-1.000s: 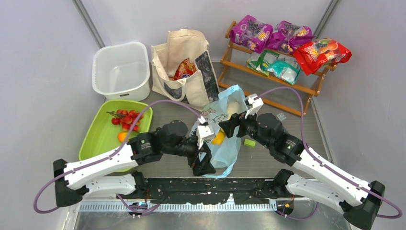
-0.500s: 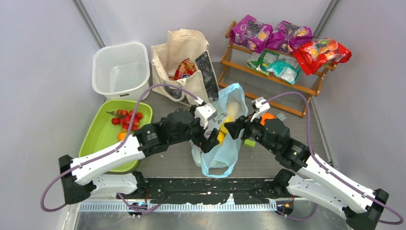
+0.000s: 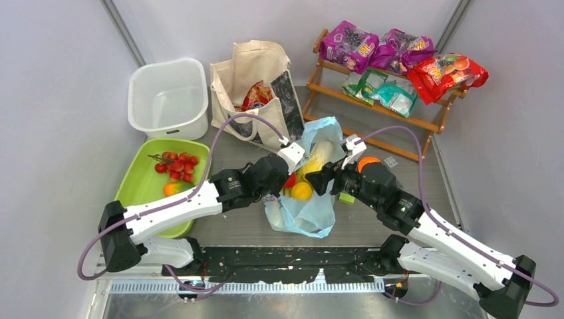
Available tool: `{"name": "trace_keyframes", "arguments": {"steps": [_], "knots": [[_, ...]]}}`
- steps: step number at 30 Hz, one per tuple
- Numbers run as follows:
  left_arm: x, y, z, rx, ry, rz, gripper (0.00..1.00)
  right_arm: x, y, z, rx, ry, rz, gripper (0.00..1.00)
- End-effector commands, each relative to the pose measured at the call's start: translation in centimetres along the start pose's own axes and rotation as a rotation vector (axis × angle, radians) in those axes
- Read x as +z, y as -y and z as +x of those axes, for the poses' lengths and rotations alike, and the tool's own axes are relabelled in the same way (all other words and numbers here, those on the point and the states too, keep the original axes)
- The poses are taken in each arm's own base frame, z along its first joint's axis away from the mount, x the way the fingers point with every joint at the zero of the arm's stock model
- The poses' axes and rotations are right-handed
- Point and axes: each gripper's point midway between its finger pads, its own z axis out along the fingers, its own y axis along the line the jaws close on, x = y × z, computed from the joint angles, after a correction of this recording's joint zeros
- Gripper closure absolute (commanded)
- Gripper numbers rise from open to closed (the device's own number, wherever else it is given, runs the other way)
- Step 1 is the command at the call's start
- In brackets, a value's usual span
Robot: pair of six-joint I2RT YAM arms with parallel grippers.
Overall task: Untie the knot of the grocery bags and take out the mixed food
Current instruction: Adjust the takeout bag at the center of the board.
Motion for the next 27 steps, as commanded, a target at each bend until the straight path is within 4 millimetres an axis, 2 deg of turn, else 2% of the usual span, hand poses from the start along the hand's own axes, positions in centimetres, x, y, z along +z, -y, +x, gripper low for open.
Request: {"name": "trace_keyframes", "arguments": {"steps": [1,5,9,10,11,12,15,19,24,27], "knots": [[-1.0,-2.8,-0.9,-0.091,0.070,-0.135,1.00,0.8,-1.7,-1.6,-0.023,0.039,-0.071,0.28],[-1.4,-4.0,-0.3,-0.224,0.114,-0.149,1.00,1.9,-1.9,-1.2,-0.024,0.027,-0.081,0.29],[-1.3,-3.5,0.0,-0.368,0.185,-0.063,1.00,3.7,-1.3,0.0,-0.031,-0.025,-0.049,0.30],[-1.3,-3.4,-0.1,-0.395,0.205,-0.039,1.00,4.1,-1.3,-0.3,-0.034,-0.024,-0.039,0.30],[-1.2,-3.2,0.0,-0.412,0.206,-0.021,1.00,4.9,-1.0,0.4,-0.036,-0.052,-0.023,0.30],[-1.0,-3.1,0.3,-0.420,0.200,-0.012,1.00,5.3,-1.0,0.1,-0.038,-0.051,-0.015,0.27],[-1.0,-3.1,0.6,-0.422,0.185,-0.012,1.00,7.1,-0.5,1.3,-0.047,-0.093,0.018,0.22],[-0.9,-3.2,0.8,-0.422,0.182,-0.012,1.00,9.0,-1.1,1.5,-0.045,-0.085,0.006,0.18],[-0.7,-3.4,0.9,-0.433,0.184,-0.018,1.00,11.7,-0.5,3.6,-0.037,-0.099,0.043,0.15],[-0.6,-3.8,1.0,-0.455,0.183,-0.035,1.00,12.4,-0.7,4.7,-0.014,-0.072,0.047,0.13]]}}
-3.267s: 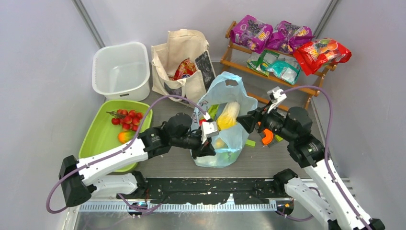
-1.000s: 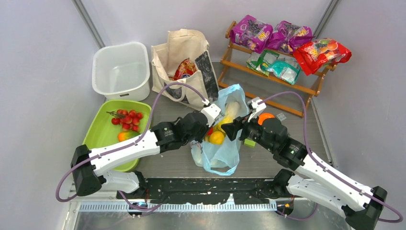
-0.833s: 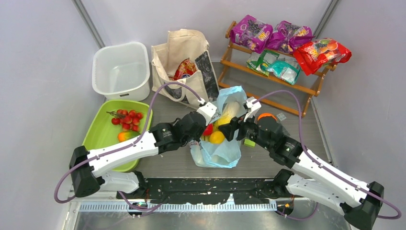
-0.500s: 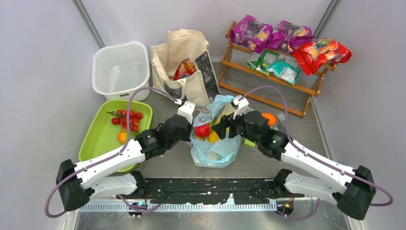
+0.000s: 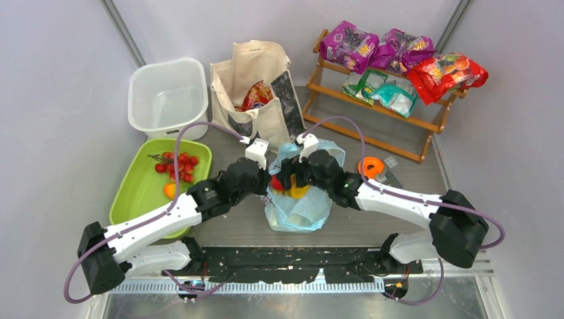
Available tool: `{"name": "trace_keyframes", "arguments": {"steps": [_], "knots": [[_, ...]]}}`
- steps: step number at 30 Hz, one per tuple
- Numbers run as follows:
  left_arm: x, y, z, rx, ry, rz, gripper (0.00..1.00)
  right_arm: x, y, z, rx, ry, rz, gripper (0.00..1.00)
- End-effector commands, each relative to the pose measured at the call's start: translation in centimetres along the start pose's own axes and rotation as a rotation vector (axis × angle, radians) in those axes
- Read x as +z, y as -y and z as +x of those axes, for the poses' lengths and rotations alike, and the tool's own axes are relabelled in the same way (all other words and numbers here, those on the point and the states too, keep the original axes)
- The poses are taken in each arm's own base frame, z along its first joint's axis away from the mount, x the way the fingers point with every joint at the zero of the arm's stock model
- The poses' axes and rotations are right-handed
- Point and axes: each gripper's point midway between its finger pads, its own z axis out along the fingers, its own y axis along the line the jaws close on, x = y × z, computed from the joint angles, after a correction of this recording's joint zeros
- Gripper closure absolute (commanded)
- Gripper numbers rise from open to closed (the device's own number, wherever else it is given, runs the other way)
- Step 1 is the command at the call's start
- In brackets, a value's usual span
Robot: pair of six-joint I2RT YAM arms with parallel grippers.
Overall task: Untie the knot of the grocery bags and take out the mixed food
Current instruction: Adjust the takeout bag at the center of the board.
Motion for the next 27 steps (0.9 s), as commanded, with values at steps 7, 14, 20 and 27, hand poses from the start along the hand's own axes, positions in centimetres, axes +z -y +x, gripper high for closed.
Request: {"name": "trace_keyframes", "arguments": {"steps": [7,14,20,27], "knots": [[0.7,-2.1,-1.9,-0.184,0.102,-0.039,1.00,-0.2,-2.5,-3.1,0.066,0.272,-0.003,0.05],[0.5,-3.1,-2.4,-0.265,0.164,-0.033,1.00,-1.5,-0.1,0.3,0.102,0.260,0.117,0.01],[0.7,-3.2,-2.1,-0.288,0.160,-0.019,1.00,-3.5,-0.3,1.8,0.116,0.312,0.077,0.03],[0.7,-3.2,-2.0,-0.308,0.155,0.003,1.00,-4.7,-0.6,1.6,0.113,0.385,0.013,0.04]]}}
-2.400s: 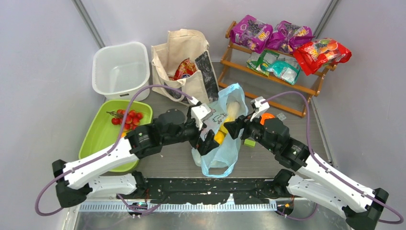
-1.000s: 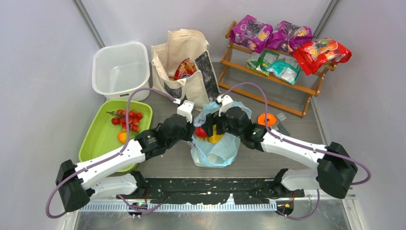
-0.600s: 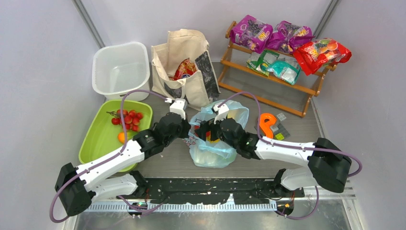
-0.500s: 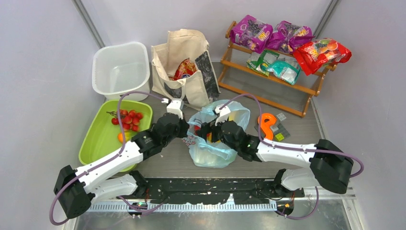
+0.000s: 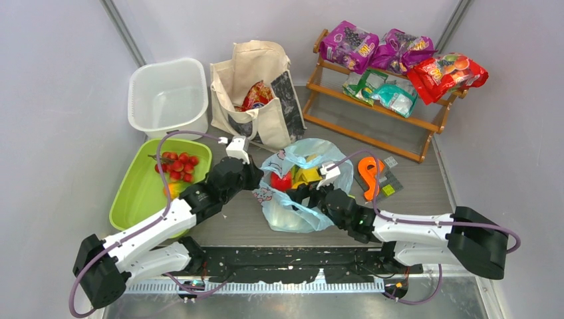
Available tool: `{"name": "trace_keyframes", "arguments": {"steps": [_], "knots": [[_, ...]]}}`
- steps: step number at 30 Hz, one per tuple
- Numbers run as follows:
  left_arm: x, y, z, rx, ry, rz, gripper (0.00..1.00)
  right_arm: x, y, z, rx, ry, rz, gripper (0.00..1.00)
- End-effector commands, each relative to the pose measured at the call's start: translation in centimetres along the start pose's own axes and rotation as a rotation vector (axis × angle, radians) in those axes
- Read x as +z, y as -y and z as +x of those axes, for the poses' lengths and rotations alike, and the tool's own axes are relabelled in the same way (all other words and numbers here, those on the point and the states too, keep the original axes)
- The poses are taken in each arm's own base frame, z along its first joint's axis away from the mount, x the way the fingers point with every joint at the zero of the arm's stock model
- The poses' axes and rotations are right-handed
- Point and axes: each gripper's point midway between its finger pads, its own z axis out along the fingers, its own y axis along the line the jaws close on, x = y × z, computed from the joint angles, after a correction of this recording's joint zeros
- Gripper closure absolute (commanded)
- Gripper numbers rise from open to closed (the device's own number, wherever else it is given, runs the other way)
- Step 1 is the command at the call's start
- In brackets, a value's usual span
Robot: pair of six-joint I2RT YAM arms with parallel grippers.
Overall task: Untie the knot of the grocery bags and take out the mixed food
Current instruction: Adjust the takeout bag at the center of the board.
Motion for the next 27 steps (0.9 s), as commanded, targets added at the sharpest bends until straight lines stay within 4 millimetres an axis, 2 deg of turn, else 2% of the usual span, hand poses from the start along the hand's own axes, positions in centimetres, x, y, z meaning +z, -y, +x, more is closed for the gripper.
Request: {"name": "trace_keyframes", "arguments": {"steps": [1,5,9,10,12,19,22,25,27], "knots": [[-0.2,1.3,-2.1,-0.040,0.070,0.077,0.96,-0.8,-1.7,-3.5,0.037,0.147,-0.086,0.04],[-1.0,3.9,-3.0,0.096,0.090,0.230,0.65,-1.5,-2.5,-4.9,-0.011,0.151,-0.114,0.04],[-2.1,6.2,-4.9,0.258,0.127,0.344,0.30,-2.4,-2.0,-5.4,-0.016,0.163,-0.106,0.04],[-2.3,6.8,-5.2,0.291,0.129,0.367,0.23,-2.5,-1.9,-5.3,-0.007,0.162,-0.106,0.03],[-2.3,7.5,-5.8,0.343,0.134,0.394,0.16,-2.6,-1.8,-5.1,0.011,0.163,-0.108,0.01],[-1.4,10.8,-7.0,0.370,0.128,0.506,0.10,-2.7,-1.6,-4.3,0.033,0.158,-0.107,0.03],[0.2,11.1,-7.3,0.355,0.106,0.476,0.08,-2.6,-1.6,-4.3,0.032,0.159,-0.105,0.04],[1.6,10.9,-6.6,0.338,0.044,0.444,0.10,-2.5,-1.6,-4.2,0.028,0.157,-0.101,0.04],[2.0,11.3,-6.2,0.326,0.016,0.457,0.17,-2.4,-1.6,-4.2,0.023,0.156,-0.095,0.05]]}}
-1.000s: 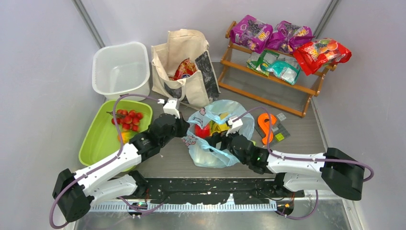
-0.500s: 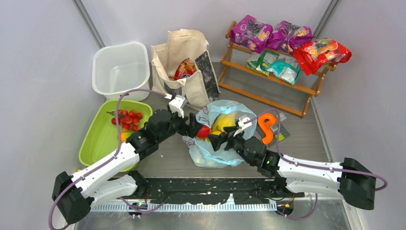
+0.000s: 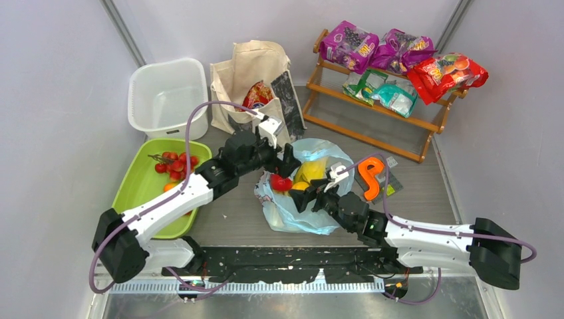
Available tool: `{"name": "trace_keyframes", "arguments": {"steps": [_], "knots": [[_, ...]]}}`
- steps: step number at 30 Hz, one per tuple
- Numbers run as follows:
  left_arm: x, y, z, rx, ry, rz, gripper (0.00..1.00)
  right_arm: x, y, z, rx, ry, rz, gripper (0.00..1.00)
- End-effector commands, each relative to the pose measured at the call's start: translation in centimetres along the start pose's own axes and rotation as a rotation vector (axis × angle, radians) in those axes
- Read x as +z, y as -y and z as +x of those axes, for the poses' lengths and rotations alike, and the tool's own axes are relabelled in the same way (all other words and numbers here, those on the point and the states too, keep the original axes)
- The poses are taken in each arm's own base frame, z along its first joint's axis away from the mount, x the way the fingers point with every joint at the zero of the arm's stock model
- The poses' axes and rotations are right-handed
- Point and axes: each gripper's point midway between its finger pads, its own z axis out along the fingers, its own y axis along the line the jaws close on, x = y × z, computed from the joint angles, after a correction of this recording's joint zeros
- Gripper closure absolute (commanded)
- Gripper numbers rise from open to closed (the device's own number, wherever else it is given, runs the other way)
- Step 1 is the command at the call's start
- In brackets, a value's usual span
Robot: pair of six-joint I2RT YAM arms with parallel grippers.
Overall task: Untie the knot of the grocery bags and take out the mixed food
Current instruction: Adjust the takeout bag at the center of the board, then pick up the fake fruit from the takeout bag.
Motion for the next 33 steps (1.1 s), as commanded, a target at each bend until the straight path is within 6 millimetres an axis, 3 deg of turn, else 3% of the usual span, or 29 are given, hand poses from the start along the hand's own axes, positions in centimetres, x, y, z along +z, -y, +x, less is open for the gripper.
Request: {"name": "trace_keyframes", "arguments": {"steps": [1,4,7,9,13,23,29,33], "knots": [[0.8,1.2,-1.6,-0.012,0.012,0.051,0.22,0.4,-0.4,-1.4,0.016,0.049,0.007,0.05],[1.2,1.1,-1.3,-0.015,-0.002,0.047,0.42,0.6,-0.3,-1.6,0.011,0.056,0.020,0.05],[1.3,0.8,-1.9,0.001,0.007,0.029,0.89,0.8,-0.2,-1.8,0.006,0.060,0.033,0.05],[1.1,0.8,-2.8,0.021,0.019,0.024,1.00,1.3,-0.4,-2.0,0.001,0.063,0.040,0.05],[0.9,0.7,-5.5,0.074,0.043,0.000,1.00,2.9,-0.8,-2.7,-0.022,0.051,0.075,0.08],[1.7,-1.0,-6.4,0.127,-0.025,-0.065,1.00,7.1,-0.5,-1.2,0.009,-0.068,0.145,0.19],[2.1,-1.1,-7.1,0.117,-0.017,-0.061,1.00,9.0,-0.7,0.1,0.004,-0.116,0.155,0.18],[2.2,-1.1,-6.9,0.111,-0.024,-0.058,1.00,10.2,-0.9,1.5,0.009,-0.159,0.152,0.11]]}}
